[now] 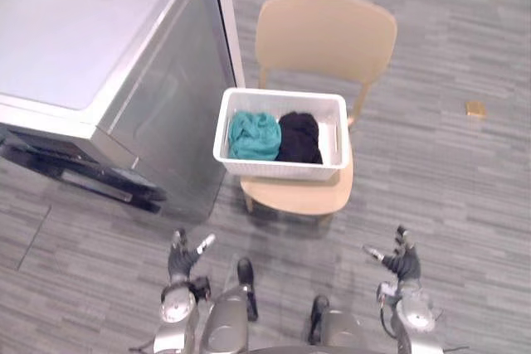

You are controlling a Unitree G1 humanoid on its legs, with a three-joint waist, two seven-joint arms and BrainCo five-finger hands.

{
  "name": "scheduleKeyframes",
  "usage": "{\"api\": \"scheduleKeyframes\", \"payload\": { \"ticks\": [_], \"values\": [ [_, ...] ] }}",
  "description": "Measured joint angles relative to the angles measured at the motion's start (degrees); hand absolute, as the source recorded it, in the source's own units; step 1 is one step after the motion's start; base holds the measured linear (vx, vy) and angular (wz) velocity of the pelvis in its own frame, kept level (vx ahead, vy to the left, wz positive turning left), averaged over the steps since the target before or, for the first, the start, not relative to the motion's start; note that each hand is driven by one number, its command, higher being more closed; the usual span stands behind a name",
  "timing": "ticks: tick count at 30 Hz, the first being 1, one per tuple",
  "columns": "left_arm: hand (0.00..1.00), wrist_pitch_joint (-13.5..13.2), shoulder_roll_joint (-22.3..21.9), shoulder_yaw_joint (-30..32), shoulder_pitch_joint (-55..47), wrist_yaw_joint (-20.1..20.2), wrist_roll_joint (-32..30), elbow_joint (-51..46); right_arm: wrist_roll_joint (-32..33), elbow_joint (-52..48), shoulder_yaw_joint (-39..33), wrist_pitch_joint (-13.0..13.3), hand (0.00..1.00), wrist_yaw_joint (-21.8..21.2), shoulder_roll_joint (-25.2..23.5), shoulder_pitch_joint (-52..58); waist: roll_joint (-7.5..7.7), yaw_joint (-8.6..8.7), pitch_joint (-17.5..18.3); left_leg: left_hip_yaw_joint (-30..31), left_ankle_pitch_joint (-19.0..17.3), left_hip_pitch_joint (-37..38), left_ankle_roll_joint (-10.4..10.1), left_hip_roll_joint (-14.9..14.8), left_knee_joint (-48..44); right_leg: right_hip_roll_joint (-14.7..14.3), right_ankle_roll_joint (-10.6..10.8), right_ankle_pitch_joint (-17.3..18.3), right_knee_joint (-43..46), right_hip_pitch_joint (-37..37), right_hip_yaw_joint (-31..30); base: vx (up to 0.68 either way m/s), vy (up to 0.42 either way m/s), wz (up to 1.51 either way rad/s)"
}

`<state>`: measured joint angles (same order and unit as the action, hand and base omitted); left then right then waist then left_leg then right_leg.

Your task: Pick up the laundry basket with both hands and put the clothes into the washing machine.

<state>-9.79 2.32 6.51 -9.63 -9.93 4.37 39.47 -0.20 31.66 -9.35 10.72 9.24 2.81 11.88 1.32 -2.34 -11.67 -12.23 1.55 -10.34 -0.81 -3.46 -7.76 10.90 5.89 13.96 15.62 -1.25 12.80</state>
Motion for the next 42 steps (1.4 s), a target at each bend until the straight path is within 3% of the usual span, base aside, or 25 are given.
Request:
{"api": "scheduleKeyframes", "payload": {
  "ticks": [4,7,10,11,12,13,15,16,17,18,20,21,22,23,24,25,26,27,30,31,32,35,38,42],
  "values": [
    [0.0,0.41,0.41,0.45,-0.28,0.02,-0.56,6.12,0.06,10.12,0.73,-0.07,0.0,-0.82,0.04,-2.22,-0.12,-0.02,0.64,2.68,-0.85,0.81,-0.47,0.56,-1.82,-0.07,0.17,-0.05,-1.73,3.71,1.99,0.03,-0.007,0.23],
    [0.0,0.37,0.72,0.4,0.09,0.05,-0.86,6.83,0.23,12.67,1.51,-0.11,0.0,-0.76,0.07,-3.78,-0.57,0.06,0.78,5.09,-2.21,-4.05,-0.65,0.32,-9.12,-0.6,0.29,-0.04,-1.63,4.17,5.06,-0.03,0.012,0.49],
    [0.0,0.36,0.73,0.32,1.21,-0.01,-1.88,7.63,0.22,15.06,1.43,-0.17,0.0,-0.59,0.82,-4.99,-0.87,0.06,0.9,4.23,-3.06,-6.08,-0.87,-0.62,-8.55,0.18,0.45,-0.34,-1.21,4.31,9.28,-0.01,0.078,0.63],
    [0.0,0.39,0.77,0.76,2.15,-0.07,-1.92,8.3,0.19,15.6,1.38,-0.33,0.0,-0.49,0.79,-5.46,-0.1,-0.12,0.45,-0.2,-3.98,-6.96,0.59,-2.39,-11.1,1.49,0.61,-0.51,-0.52,4.04,10.77,-0.03,0.085,0.35],
    [0.0,0.4,1.0,0.87,2.23,-0.1,-2.14,8.42,0.13,16.43,1.39,-0.66,0.0,-0.38,1.37,-6.34,0.14,-0.05,0.32,-4.27,-4.79,-7.49,1.78,-5.98,-15.65,3.02,0.86,-0.64,0.61,4.04,11.61,-0.02,0.122,0.35],
    [0.0,0.41,1.14,0.87,2.25,-0.11,-2.63,8.56,0.12,16.54,1.39,-0.9,0.0,-0.29,1.71,-6.59,0.19,0.17,0.31,-5.64,-5.44,-7.42,1.83,-7.74,-17.7,4.12,1.07,-0.76,1.41,4.04,12.14,0.01,0.179,0.25],
    [0.0,0.33,1.23,0.41,2.55,-0.52,-3.66,9.88,-0.24,16.54,1.47,-1.19,0.0,0.5,3.0,-6.6,-0.33,1.38,0.73,-6.74,-5.44,-7.01,1.42,-13.76,-19.74,7.5,3.46,-1.98,1.9,4.5,13.28,0.03,0.335,0.34],
    [0.0,0.31,1.22,0.14,2.76,-0.6,-4.15,10.49,-0.32,16.54,1.46,-1.23,0.0,0.66,3.19,-6.73,-0.8,1.52,1.0,-6.21,-5.18,-6.9,1.08,-14.73,-18.91,8.08,4.49,-2.18,1.51,4.76,13.89,0.09,0.489,0.6],
    [0.0,0.44,1.16,-1.07,3.97,-1.09,-5.1,12.11,-0.32,16.68,1.4,-1.35,0.0,0.66,3.6,-6.1,-1.24,1.61,1.27,-4.41,-7.31,-6.98,-4.97,-13.87,-17.24,9.6,7.63,-2.43,0.56,5.66,14.94,0.1,0.375,0.85],
    [0.0,0.47,1.88,-2.64,5.69,-1.35,-5.35,12.74,-0.24,17.94,1.07,-1.92,0.0,0.6,3.22,-6.35,-0.12,1.65,1.34,-3.58,-9.44,-9.11,-4.85,-10.62,-19.41,12.54,8.15,-3.15,0.24,6.17,16.05,0.16,0.563,0.93],
    [0.0,0.41,2.92,-4.3,7.12,-1.39,-5.36,12.64,-0.26,19.39,1.14,-2.38,0.0,0.47,1.3,-6.51,1.44,1.29,0.95,-2.35,-14.01,-11.61,-2.77,-7.45,-24.65,16.46,8.78,-5.78,3.46,6.18,16.64,0.14,0.425,0.7],
    [0.0,0.45,3.17,-4.64,7.41,-1.38,-5.44,12.82,-0.27,19.48,1.15,-2.4,0.0,0.47,0.68,-6.74,1.61,1.2,0.85,-2.1,-15.38,-11.6,-2.06,-6.59,-26.08,17.77,8.59,-6.87,5.61,6.13,16.4,0.17,0.458,0.48],
    [0.0,0.56,3.55,-5.08,7.18,-1.39,-5.68,12.95,-0.29,19.53,1.6,-2.43,0.0,0.48,-0.19,-7.77,1.61,1.28,0.77,-2.05,-17.49,-10.39,-0.67,-5.12,-27.51,20.52,4.49,-10.03,11.69,4.27,14.94,0.17,0.457,0.24],
    [0.0,0.54,3.71,-6.05,6.8,-1.45,-5.79,12.91,-0.3,19.53,3.09,-2.45,0.0,0.46,-0.16,-8.71,1.2,1.2,0.66,-1.98,-18.33,-8.91,0.26,-4.33,-27.32,21.83,-1.17,-13.19,16.74,2.22,12.9,0.18,0.444,0.19],
    [0.0,0.52,4.02,-6.74,6.6,-1.45,-6.28,12.9,-0.33,19.46,4.58,-2.43,0.0,0.44,-0.18,-9.64,0.07,1.29,0.18,-1.64,-18.71,-7.69,1.0,-3.93,-26.62,21.64,-5.15,-12.14,22.01,-0.36,10.6,0.19,0.39,0.23],
    [0.0,0.53,4.8,-7.11,6.59,-1.45,-6.58,12.89,-0.37,18.93,6.18,-2.4,0.0,0.46,-0.21,-10.5,0.25,1.4,0.24,-0.38,-18.44,-5.96,1.67,-2.5,-24.39,19.09,-5.92,-7.86,27.77,-3.6,7.21,0.28,0.428,0.56],
    [0.0,0.53,5.1,-7.18,6.61,-1.46,-6.73,12.88,-0.36,18.06,6.97,-2.25,0.0,0.48,-0.16,-10.58,0.53,1.6,0.33,1.06,-17.59,-4.06,2.71,-0.65,-21.4,14.85,-2.45,-3.53,29.5,-5.4,3.73,0.24,0.284,0.91],
    [0.0,0.48,5.08,-7.93,6.62,-1.47,-6.74,12.87,-0.37,16.93,7.17,-2.22,0.0,0.51,-0.11,-10.49,0.61,1.6,0.3,2.75,-16.6,-2.12,3.25,1.19,-18.57,10.39,-1.5,-0.49,28.49,-6.46,0.83,0.25,0.198,0.94],
    [0.0,0.46,4.51,-8.81,6.45,-1.55,-6.73,12.86,-0.47,16.26,8.79,-2.16,0.0,0.6,0.05,-11.25,0.72,1.67,0.25,5.18,-14.63,1.03,3.33,4.54,-14.8,1.4,0.6,2.85,18.68,-8.15,-3.78,0.2,0.048,0.9],
    [0.0,0.47,4.28,-8.92,6.18,-1.57,-6.73,12.87,-0.51,16.24,8.98,-2.16,0.0,0.64,0.03,-11.81,0.86,1.64,0.31,5.97,-14.58,1.21,3.28,5.08,-15.01,0.75,0.36,3.04,16.37,-8.27,-3.41,0.21,-0.001,0.98],
    [0.0,0.44,3.47,-8.96,6.35,-1.61,-6.74,12.86,-0.52,16.26,9.65,-2.15,0.0,0.63,0.27,-13.0,0.07,1.55,0.06,7.61,-14.41,1.16,3.0,5.99,-15.67,0.39,-0.33,3.38,14.48,-8.19,-3.27,0.21,-0.006,0.97],
    [0.0,0.39,2.63,-9.39,5.85,-1.77,-6.73,12.95,-0.61,16.08,12.56,-2.11,0.0,0.61,-0.13,-16.42,-0.97,1.17,0.11,10.86,-12.46,1.51,0.03,6.61,-12.9,0.08,-1.25,2.39,10.58,-5.4,-0.22,0.16,-0.047,0.73],
    [0.0,0.34,2.29,-9.38,5.41,-1.78,-6.75,12.97,-0.35,14.95,13.05,-2.55,0.0,2.16,-1.89,-17.1,-0.69,-0.11,0.24,13.67,-10.51,5.76,-0.99,6.05,-7.76,-1.2,-2.22,1.3,5.61,0.36,3.4,0.13,-0.127,0.52],
    [0.0,0.36,2.24,-9.4,5.25,-1.76,-7.31,13.02,-0.42,15.01,15.4,-3.11,0.0,2.32,-1.42,-16.61,-0.35,-0.45,0.47,13.95,-6.74,8.2,-1.67,5.38,-2.31,-2.62,-2.73,-0.82,1.28,3.06,4.48,0.07,-0.127,0.17]
  ]
}}
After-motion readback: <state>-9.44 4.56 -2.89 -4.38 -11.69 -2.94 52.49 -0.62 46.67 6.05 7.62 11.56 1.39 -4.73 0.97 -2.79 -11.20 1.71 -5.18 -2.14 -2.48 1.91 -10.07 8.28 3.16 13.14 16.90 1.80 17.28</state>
